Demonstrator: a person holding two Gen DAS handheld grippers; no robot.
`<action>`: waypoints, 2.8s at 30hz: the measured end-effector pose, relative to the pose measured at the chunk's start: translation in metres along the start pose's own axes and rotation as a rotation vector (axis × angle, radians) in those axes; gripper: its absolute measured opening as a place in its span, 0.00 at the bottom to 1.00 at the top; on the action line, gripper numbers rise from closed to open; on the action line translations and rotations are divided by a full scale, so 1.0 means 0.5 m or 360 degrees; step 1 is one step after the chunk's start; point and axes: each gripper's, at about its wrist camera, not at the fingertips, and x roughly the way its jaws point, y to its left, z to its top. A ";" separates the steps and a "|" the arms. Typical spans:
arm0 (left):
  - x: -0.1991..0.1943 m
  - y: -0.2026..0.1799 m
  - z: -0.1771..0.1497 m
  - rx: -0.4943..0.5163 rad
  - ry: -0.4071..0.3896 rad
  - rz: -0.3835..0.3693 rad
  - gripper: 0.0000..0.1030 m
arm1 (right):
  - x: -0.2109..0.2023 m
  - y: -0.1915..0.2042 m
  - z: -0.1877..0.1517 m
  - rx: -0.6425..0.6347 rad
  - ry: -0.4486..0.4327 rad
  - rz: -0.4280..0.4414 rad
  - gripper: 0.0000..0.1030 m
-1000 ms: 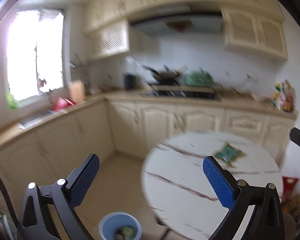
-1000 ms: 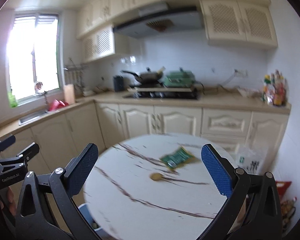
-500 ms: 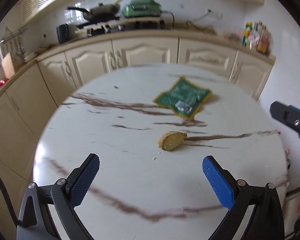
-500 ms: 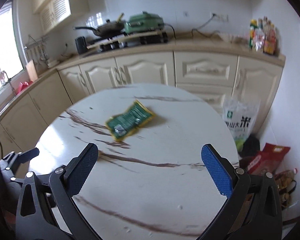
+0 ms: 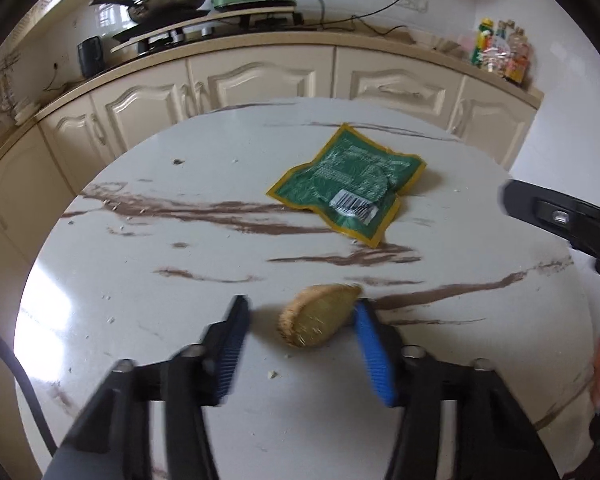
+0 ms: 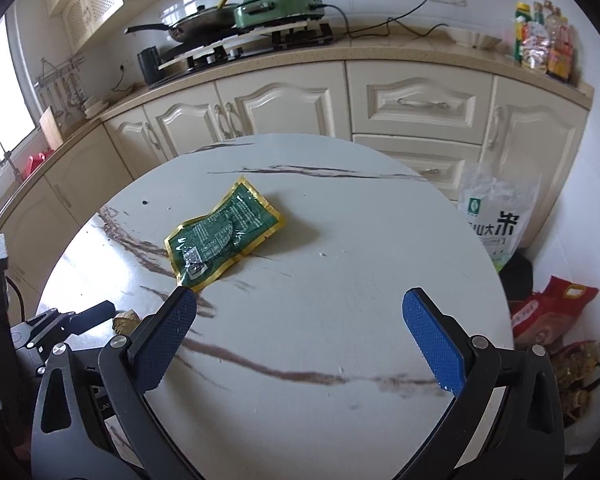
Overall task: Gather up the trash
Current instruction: 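Grasp the ginger piece with the left gripper, then grasp the green vacuum packet edge with the right gripper while the left gripper holds the ginger, then carry the ginger and green packet over the blue bin and open both grippers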
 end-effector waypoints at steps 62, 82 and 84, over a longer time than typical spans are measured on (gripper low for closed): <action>-0.310 0.177 -0.155 -0.0335 -0.0268 0.0199 0.32 | 0.229 0.126 0.043 0.0476 0.0151 0.0557 0.03; -0.404 0.243 -0.218 -0.0494 -0.0323 0.0160 0.32 | -0.008 0.406 0.061 -0.0165 -0.0133 0.0658 0.01; -0.426 0.253 -0.231 -0.0506 -0.0341 0.0159 0.32 | -0.025 0.430 0.053 -0.0202 -0.0135 0.0661 0.01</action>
